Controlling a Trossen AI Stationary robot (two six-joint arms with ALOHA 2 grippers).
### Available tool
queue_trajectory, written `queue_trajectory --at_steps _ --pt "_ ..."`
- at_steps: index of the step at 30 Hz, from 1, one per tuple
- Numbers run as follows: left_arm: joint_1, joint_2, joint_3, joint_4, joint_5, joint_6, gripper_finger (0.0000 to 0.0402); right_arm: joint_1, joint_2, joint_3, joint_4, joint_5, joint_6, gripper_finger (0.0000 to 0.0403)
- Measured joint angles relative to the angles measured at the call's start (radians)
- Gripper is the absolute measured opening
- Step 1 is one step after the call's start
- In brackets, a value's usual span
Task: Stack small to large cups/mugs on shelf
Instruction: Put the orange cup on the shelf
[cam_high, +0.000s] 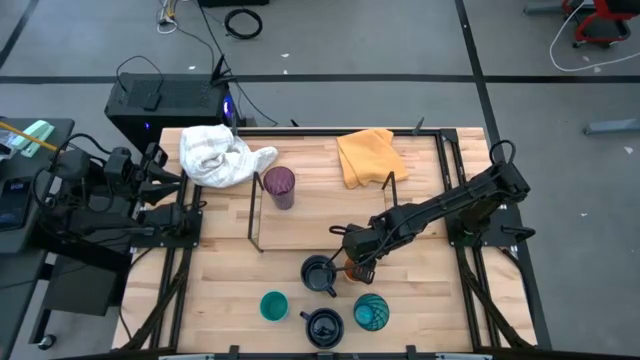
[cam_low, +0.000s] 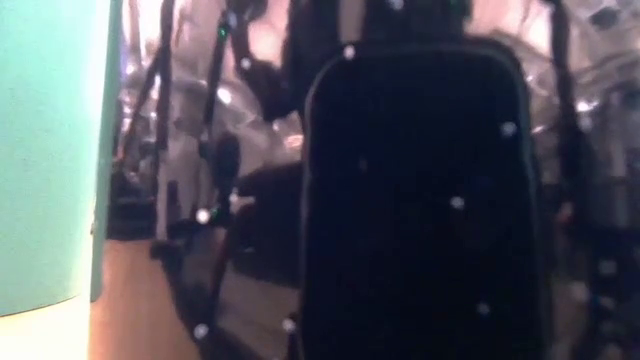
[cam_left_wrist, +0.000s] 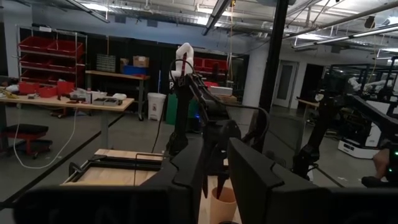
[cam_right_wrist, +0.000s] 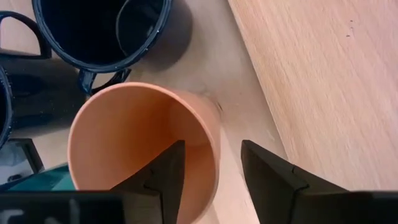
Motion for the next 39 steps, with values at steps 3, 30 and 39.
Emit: queue_trajectory --at_steps 3,30,39 --pt "0.000 0.000 0.000 0.000 0.000 0.000 0.0078 -0.005 0.000 0.000 0.003 0.000 0.000 0.0152" --pt "0.000 0.000 0.000 0.000 0.000 0.003 0.0079 -0.052 -0.005 0.065 -0.102 -0.031 -0.069 0.0004" --pt "0.000 0.000 0.000 -0.001 0.000 0.003 0.0083 -0.122 -0.009 0.226 -0.240 0.015 -0.155 0.0002"
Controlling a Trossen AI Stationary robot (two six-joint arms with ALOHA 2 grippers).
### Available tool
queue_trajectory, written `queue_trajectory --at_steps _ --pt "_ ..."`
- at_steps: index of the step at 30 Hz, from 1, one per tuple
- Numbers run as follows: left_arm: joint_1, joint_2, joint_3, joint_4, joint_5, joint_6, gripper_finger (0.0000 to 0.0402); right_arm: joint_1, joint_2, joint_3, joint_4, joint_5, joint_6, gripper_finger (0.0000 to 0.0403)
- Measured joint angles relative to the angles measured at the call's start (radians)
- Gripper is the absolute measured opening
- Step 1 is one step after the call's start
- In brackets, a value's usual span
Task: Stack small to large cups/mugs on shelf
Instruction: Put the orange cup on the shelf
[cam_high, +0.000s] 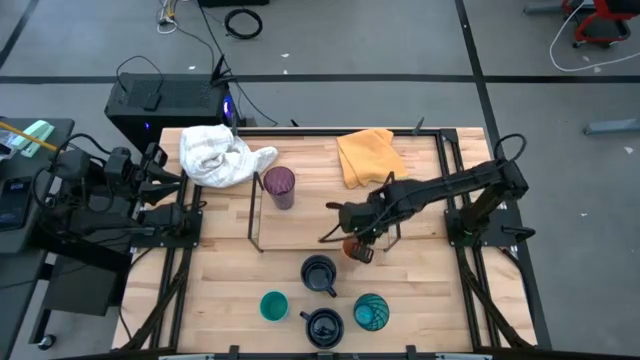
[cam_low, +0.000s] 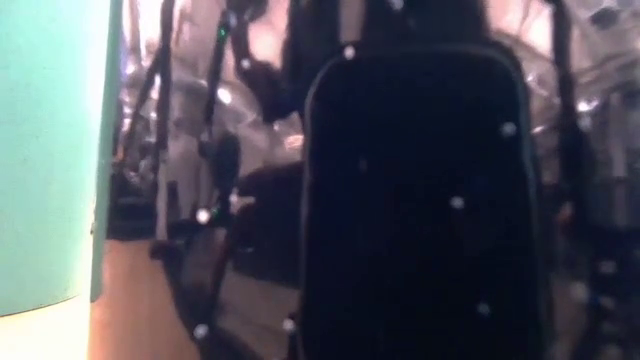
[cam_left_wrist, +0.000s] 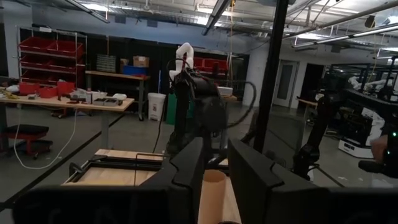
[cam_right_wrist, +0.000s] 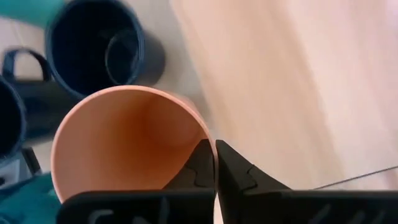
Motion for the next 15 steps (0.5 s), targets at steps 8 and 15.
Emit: queue_trajectory --at_steps 8,15 --pt "0.000 0.000 0.000 0.000 0.000 0.000 0.0082 -0.090 0.000 0.110 -0.050 0.070 -0.087 0.0001" --pt "0.000 0.000 0.000 0.001 0.000 0.000 0.0083 -0.212 0.000 0.118 0.019 0.091 -0.167 0.0000"
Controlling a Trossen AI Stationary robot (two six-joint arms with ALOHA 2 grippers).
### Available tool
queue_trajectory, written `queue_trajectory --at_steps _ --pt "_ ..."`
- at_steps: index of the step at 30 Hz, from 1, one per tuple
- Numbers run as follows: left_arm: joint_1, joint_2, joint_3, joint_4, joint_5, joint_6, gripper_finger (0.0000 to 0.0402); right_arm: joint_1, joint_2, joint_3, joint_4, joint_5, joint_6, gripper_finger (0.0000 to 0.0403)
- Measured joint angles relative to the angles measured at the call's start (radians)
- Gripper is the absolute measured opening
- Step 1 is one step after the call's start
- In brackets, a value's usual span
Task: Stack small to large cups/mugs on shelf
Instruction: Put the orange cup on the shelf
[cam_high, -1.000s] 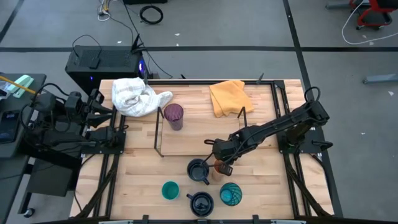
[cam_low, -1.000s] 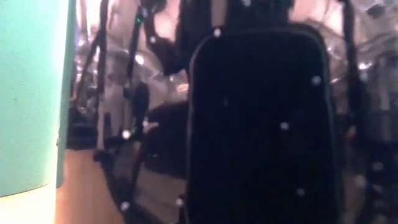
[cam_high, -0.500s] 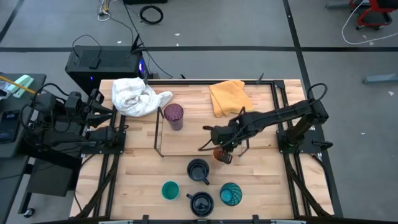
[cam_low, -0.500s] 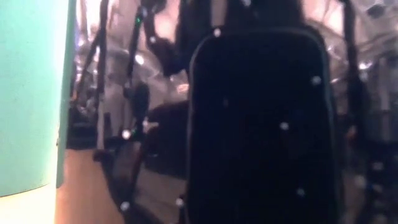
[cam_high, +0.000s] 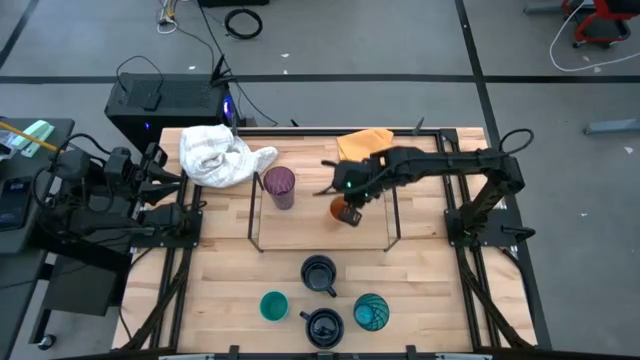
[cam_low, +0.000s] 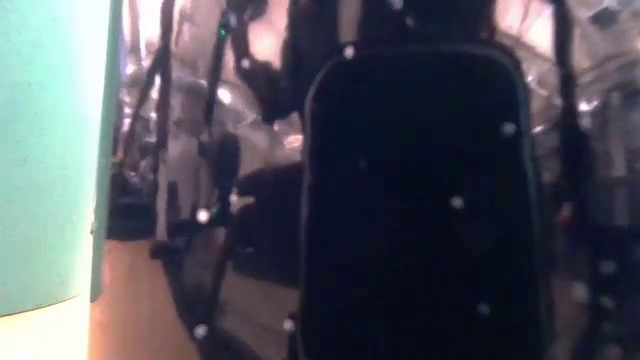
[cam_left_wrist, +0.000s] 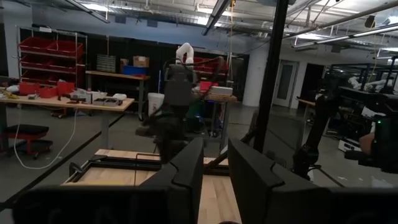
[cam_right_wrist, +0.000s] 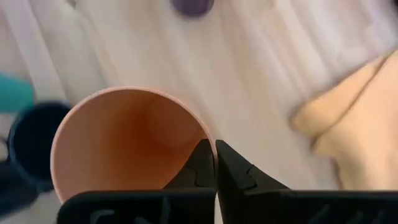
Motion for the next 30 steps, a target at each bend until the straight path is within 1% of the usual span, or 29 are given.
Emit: queue_trajectory --at_steps 5,12,15,18,25,30 --pt "0.000 0.000 0.000 -0.001 0.000 -0.001 0.0084 -0.079 0.000 0.000 0.071 -0.005 -0.054 0.0000" --pt "0.000 0.000 0.000 0.000 0.000 -0.001 0.0078 -0.169 0.006 -0.001 0.094 -0.037 -0.099 0.0000" --pt "0.000 0.000 0.000 -0.001 0.000 -0.001 0.0080 -0.188 0.006 -0.001 0.159 -0.051 -0.102 0.0000" --pt "0.000 0.000 0.000 -0.001 0.000 -0.001 0.0083 -0.197 0.006 -0.001 0.183 -0.054 -0.109 0.0000" --pt "0.000 0.000 0.000 -0.001 0.000 -0.001 0.0081 -0.221 0.027 0.000 0.163 -0.055 -0.115 0.0000" --pt "0.000 0.000 0.000 0.000 0.000 -0.001 0.0078 -0.229 0.091 0.017 0.132 -0.053 -0.131 0.0000"
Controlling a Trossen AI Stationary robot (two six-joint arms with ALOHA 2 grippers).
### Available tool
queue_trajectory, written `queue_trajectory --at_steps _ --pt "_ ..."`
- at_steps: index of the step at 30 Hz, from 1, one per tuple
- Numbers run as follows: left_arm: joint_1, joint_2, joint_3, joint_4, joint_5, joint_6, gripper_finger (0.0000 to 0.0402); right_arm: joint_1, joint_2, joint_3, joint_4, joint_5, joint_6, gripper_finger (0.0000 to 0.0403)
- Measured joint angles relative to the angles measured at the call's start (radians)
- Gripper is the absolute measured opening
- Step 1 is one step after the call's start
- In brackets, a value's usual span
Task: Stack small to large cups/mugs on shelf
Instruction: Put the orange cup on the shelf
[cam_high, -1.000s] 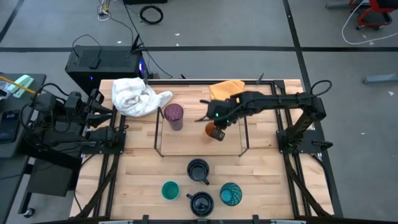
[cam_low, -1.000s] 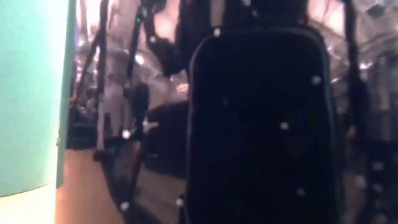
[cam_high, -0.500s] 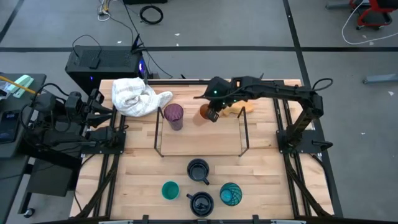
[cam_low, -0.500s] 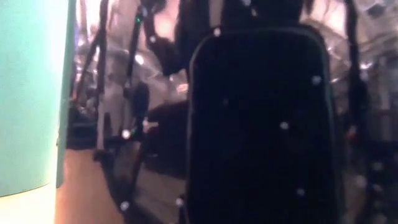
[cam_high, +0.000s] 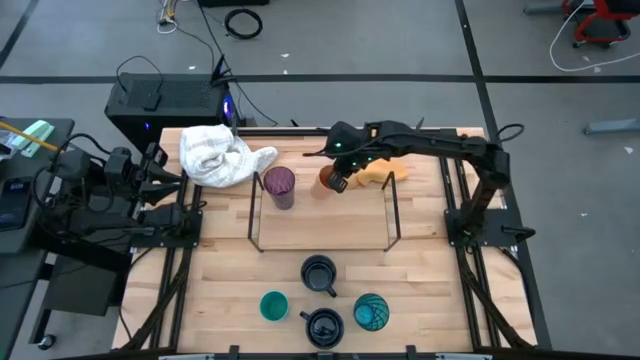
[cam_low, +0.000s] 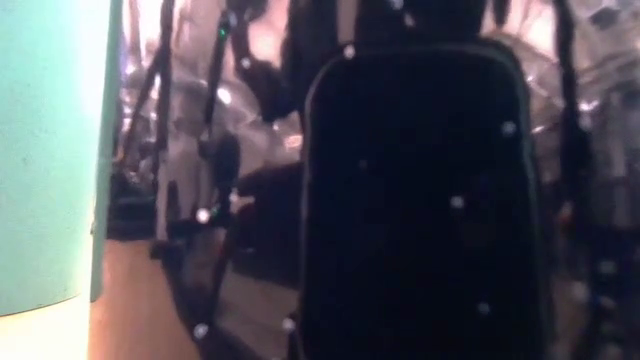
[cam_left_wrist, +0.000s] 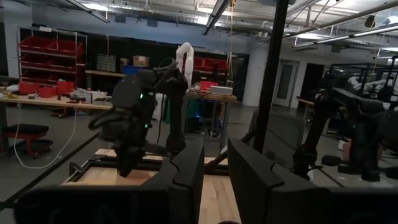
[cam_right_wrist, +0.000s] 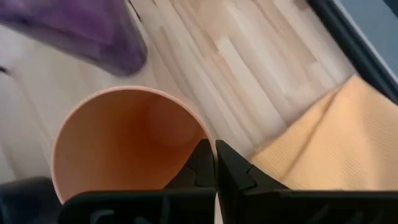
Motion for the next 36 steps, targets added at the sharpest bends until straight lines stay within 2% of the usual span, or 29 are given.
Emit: queue_trajectory --at_steps 4,11,14,20,36 --pt "0.000 0.000 0.000 0.001 0.000 -0.002 0.0080 0.002 0.064 0.073 -0.025 -0.003 -0.029 0.0000" --pt "0.000 0.000 0.000 0.000 0.000 -0.002 0.0079 -0.008 0.165 0.325 -0.240 0.039 -0.108 0.0000" --pt "0.000 0.000 0.000 0.000 0.000 -0.002 0.0076 -0.020 0.177 0.393 -0.328 0.057 -0.117 0.0000" --pt "0.000 0.000 0.000 0.000 0.000 -0.002 0.0079 -0.012 0.187 0.392 -0.388 0.049 -0.109 0.0000" --pt "0.000 0.000 0.000 -0.001 0.000 -0.002 0.0082 0.002 0.234 0.389 -0.354 0.000 -0.105 0.0000"
